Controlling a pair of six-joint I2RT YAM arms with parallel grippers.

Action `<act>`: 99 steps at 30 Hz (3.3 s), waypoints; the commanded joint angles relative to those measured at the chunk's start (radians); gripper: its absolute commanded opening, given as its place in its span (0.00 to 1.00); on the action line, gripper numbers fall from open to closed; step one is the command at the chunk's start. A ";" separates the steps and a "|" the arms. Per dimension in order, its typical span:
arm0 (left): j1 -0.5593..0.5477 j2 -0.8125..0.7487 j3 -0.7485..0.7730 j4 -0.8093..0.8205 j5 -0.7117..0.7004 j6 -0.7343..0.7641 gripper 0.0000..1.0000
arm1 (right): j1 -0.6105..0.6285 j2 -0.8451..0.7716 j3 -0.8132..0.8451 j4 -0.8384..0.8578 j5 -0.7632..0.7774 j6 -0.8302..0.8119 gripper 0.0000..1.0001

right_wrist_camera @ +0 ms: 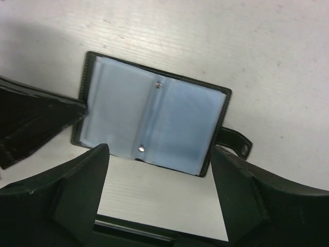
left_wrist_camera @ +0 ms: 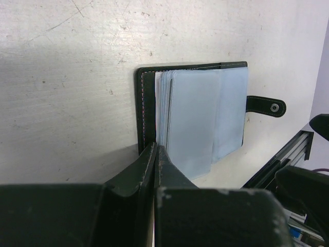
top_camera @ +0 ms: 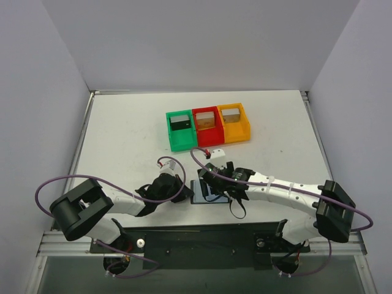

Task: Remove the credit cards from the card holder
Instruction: Remove the credit card from the card holder.

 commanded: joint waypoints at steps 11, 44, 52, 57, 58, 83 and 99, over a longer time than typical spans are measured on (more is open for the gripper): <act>0.004 0.014 -0.031 0.033 -0.028 0.003 0.00 | 0.033 0.316 0.181 0.027 -0.040 -0.049 0.75; 0.020 0.023 -0.047 0.041 -0.031 -0.003 0.00 | -0.028 0.348 0.101 -0.014 -0.016 -0.037 0.42; 0.026 0.012 -0.051 0.031 -0.041 -0.003 0.00 | -0.051 0.293 0.057 -0.031 -0.005 -0.021 0.41; 0.029 0.009 -0.053 0.024 -0.046 -0.003 0.00 | -0.059 0.236 0.030 -0.051 0.007 -0.009 0.48; 0.030 0.011 -0.053 0.024 -0.046 -0.003 0.00 | -0.060 0.224 0.027 -0.057 0.011 -0.007 0.48; 0.030 -0.003 -0.071 0.061 -0.032 -0.006 0.00 | -0.082 0.025 -0.017 0.226 -0.342 -0.017 0.50; 0.032 -0.012 -0.068 0.060 -0.014 0.021 0.00 | -0.280 0.043 -0.335 0.751 -0.713 0.131 0.38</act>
